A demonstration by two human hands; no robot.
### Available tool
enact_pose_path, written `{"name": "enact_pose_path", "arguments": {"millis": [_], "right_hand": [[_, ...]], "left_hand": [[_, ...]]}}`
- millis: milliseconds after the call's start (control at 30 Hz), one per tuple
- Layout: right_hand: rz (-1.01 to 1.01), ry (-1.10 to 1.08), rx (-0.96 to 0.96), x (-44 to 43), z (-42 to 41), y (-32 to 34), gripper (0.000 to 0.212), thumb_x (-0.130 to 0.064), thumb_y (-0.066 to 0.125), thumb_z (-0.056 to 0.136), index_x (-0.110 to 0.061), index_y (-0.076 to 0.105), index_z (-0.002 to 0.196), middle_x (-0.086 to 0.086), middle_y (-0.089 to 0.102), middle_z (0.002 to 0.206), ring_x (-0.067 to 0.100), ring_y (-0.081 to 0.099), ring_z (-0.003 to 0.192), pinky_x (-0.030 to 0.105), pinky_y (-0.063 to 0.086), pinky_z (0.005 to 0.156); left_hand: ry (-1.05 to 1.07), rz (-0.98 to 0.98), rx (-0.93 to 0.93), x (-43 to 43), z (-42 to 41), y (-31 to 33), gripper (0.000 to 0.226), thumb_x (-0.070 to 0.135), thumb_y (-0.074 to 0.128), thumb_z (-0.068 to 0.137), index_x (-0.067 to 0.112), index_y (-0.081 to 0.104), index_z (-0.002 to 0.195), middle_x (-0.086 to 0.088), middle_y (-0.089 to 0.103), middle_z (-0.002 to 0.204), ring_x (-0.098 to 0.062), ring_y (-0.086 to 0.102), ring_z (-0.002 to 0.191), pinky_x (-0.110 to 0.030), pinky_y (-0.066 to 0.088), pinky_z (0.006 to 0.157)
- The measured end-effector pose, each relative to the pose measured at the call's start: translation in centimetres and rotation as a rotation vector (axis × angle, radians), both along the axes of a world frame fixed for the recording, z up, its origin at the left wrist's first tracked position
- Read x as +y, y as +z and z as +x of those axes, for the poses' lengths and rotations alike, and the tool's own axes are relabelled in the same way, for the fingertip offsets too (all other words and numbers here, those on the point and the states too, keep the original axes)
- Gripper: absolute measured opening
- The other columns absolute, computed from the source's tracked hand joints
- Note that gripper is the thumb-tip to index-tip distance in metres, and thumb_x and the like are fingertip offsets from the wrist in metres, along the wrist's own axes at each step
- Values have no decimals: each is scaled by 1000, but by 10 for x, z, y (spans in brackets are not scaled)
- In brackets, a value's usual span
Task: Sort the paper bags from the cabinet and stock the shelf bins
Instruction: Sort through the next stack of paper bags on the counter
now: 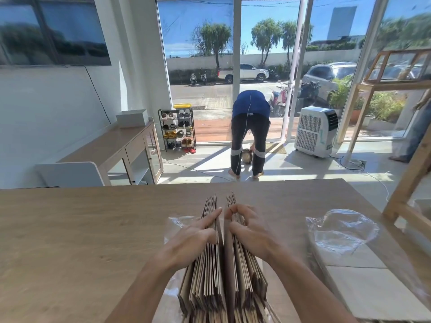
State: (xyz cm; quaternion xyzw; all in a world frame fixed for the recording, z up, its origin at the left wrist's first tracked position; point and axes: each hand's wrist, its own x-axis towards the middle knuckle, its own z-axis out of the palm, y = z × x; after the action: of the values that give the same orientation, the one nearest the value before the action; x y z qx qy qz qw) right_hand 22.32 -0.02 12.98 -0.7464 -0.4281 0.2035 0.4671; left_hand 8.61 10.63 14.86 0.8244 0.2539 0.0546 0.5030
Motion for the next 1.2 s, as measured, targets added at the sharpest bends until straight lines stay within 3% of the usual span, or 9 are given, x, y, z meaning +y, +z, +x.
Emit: {"name": "enact_pose_path", "arguments": {"millis": [133,300,433,567,800,967,1200], "right_hand": [[-40,1,-7,2,0,0,26,-16,55,87,-36,59,71,-7,46,116,-1,43,104,19,28,89],[-70,7,-33,2,-2,0,16,-35,68,82,-36,56,73,-11,40,121,4,40,112,20,27,92],[-79,9,-67,4,-4,3,21,-35,71,79,-38,53,69,-8,40,125,6,41,110,21,28,93],[-55,14,-55,6,-4,0,16,-30,68,81,-36,55,73,-8,43,124,7,42,108,23,30,91],[-20,3,-12,6,-5,-4,17,-21,63,82,-37,56,79,-9,45,120,5,45,106,24,32,87],[12,15,12,4,-6,-2,32,-17,61,83,-48,59,92,-11,45,124,4,44,114,23,33,95],[-23,-11,-22,3,-4,-3,11,-29,64,85,-38,59,82,-11,46,121,7,47,110,23,33,91]], "left_hand": [[9,8,7,0,-1,0,80,32,49,63,56,36,139,8,32,154,-9,26,140,-33,20,115],[2,2,-6,0,-1,1,81,32,49,64,54,35,140,10,29,156,-7,23,141,-31,20,113],[11,-7,-3,-1,-1,1,82,32,49,63,52,34,142,11,29,155,-6,23,141,-27,20,111],[24,-17,2,4,-2,-3,82,33,51,63,54,34,141,12,29,156,-8,23,142,-38,18,119],[20,-39,-9,6,-4,-5,91,44,54,54,53,34,142,14,31,155,-5,25,140,-38,20,119],[11,-37,-22,5,-4,-5,87,36,54,61,51,31,144,14,31,155,-5,27,138,-34,22,116],[3,-28,-24,3,-6,-1,87,38,55,64,48,28,146,16,26,156,3,21,132,-26,20,109]]}}
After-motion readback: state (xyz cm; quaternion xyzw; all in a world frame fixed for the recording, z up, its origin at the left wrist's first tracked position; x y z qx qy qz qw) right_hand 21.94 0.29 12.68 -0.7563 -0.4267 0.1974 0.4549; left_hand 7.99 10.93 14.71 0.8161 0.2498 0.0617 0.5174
